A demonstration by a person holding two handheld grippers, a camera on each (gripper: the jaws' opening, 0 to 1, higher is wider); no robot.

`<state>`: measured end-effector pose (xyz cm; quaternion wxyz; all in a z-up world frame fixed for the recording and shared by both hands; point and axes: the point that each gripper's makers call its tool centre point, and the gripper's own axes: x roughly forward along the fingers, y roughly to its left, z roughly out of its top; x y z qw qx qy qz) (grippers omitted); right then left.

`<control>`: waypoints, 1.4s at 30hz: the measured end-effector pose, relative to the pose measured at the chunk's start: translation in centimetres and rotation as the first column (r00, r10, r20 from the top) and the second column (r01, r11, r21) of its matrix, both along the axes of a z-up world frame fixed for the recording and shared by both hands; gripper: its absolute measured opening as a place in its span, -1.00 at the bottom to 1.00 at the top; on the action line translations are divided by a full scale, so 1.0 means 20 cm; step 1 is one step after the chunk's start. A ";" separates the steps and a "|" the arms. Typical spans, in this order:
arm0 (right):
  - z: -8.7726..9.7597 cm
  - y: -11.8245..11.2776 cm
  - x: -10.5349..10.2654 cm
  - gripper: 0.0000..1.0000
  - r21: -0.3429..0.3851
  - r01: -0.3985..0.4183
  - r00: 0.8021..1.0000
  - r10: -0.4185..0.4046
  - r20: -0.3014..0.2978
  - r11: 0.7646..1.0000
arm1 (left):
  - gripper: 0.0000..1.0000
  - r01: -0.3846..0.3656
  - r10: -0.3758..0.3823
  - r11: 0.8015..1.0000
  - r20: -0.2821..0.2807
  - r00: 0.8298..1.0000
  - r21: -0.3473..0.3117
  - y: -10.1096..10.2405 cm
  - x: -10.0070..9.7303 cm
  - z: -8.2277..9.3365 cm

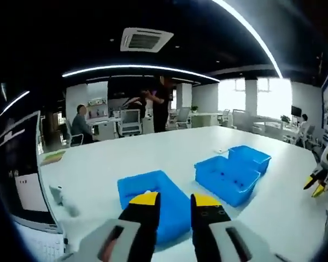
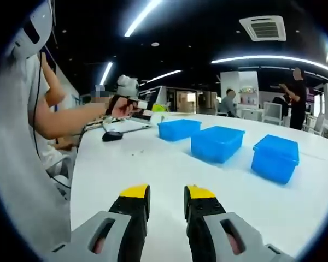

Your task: Pick up the resistors one by one and place each resistor into its matching bin, sorting the parts by color and model until every resistor is separated into the correct bin for its type

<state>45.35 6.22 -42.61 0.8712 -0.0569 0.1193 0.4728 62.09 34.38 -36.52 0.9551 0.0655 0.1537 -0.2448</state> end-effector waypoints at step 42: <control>-0.05 -0.03 0.01 -0.46 -0.024 -0.008 1.000 0.007 -0.009 1.000 | -0.86 0.396 -0.236 0.894 -0.532 0.813 0.209 -0.31 -0.60 -0.57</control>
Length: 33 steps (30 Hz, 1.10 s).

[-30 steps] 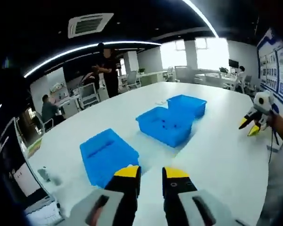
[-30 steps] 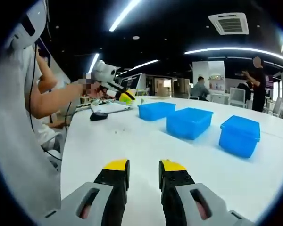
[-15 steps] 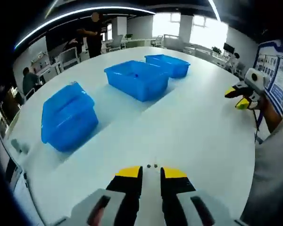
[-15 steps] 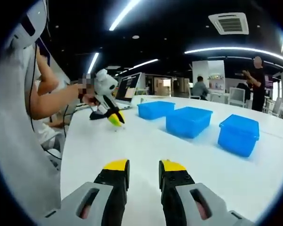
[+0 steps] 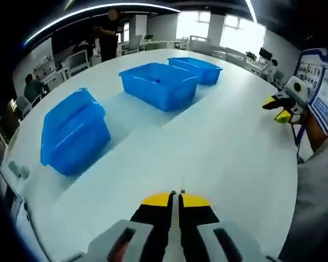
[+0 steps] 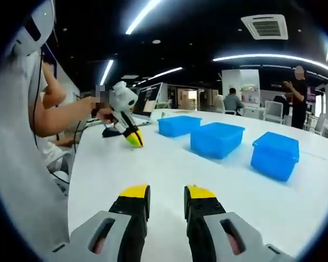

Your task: Pick up the resistors one by one and place each resistor into its matching bin, sorting the parts by color and model until every resistor is separated into the correct bin for its type

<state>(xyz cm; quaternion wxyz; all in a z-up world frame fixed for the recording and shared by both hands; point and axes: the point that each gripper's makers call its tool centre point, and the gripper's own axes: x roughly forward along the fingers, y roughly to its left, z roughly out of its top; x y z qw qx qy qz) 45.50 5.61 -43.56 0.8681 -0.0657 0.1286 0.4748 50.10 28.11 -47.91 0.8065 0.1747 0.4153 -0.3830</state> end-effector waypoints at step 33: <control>0.01 -0.02 0.01 -0.46 0.005 0.010 1.000 -0.010 0.002 1.000 | -0.81 0.038 -0.037 0.998 -0.024 0.999 0.054 -0.01 0.00 -0.01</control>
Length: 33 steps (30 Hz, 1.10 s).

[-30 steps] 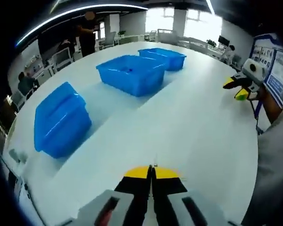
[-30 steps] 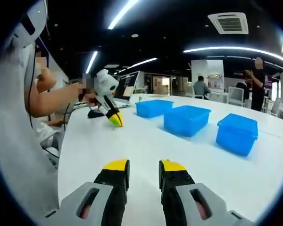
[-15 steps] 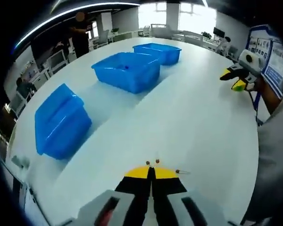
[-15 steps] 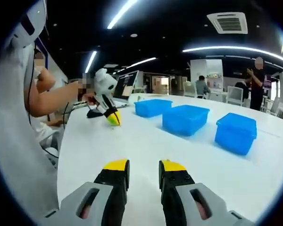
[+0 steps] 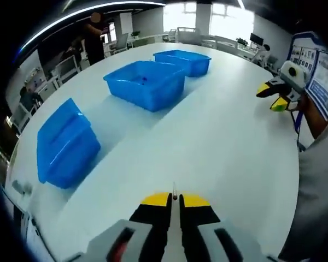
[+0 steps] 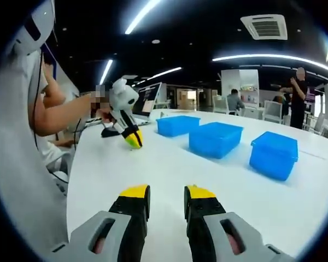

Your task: Pick up the resistors one by one and place each resistor into its matching bin, sorting the parts by color and model until every resistor is separated into the correct bin for its type

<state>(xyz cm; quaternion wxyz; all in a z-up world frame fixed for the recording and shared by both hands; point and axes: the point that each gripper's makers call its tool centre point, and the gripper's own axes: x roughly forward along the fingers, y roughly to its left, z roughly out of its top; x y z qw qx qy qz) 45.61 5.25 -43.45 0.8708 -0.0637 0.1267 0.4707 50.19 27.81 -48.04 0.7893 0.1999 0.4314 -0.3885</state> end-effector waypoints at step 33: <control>0.01 -0.04 0.00 -0.46 0.012 0.018 1.000 -0.018 -0.002 1.000 | -0.92 -0.215 0.478 0.775 0.328 0.815 -0.594 0.19 0.60 0.56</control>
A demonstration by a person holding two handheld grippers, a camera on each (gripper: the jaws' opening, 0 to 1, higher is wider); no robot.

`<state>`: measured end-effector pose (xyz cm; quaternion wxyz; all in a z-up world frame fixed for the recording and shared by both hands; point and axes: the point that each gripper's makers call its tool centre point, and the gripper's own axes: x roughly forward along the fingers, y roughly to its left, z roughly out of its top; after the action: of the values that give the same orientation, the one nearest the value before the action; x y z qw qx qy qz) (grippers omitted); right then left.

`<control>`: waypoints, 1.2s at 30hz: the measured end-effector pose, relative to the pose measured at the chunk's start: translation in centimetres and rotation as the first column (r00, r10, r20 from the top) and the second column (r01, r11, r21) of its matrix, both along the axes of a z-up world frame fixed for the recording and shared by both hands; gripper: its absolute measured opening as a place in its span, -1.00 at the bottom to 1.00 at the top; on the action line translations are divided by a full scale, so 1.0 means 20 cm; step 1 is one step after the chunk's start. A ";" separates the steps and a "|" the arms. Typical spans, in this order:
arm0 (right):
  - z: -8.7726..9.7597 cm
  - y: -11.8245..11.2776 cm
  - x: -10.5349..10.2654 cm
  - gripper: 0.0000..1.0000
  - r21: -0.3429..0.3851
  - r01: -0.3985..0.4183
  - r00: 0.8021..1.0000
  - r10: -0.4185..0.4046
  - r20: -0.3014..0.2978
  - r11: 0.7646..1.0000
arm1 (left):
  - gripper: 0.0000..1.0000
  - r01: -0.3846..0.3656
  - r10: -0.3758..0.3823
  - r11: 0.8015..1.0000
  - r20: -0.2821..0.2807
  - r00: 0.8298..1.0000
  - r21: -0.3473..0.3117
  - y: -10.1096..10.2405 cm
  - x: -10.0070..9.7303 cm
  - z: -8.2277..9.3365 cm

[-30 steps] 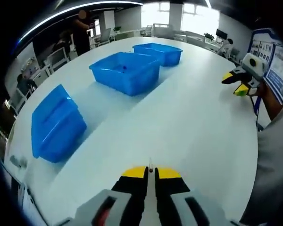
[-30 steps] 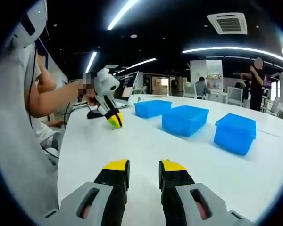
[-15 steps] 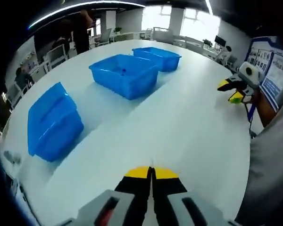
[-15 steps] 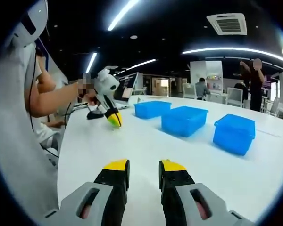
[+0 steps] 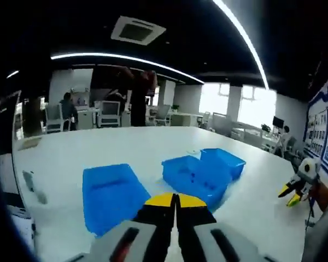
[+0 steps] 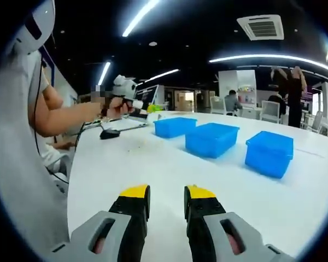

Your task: Pick up the resistors one by one and place each resistor into its matching bin, sorting the parts by color and model until every resistor is separated into the correct bin for its type

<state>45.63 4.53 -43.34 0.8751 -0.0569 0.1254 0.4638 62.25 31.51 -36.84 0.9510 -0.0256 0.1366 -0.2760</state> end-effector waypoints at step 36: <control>0.00 -0.04 0.07 -0.46 -0.026 0.044 0.999 -0.044 -0.003 0.999 | -0.75 0.731 -0.547 -0.097 -0.649 0.528 0.676 -0.15 -0.15 -0.54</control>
<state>47.09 3.67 -43.31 0.8840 -0.0645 0.1343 0.4430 59.26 28.48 -47.56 0.5055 0.5630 0.3365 -0.5605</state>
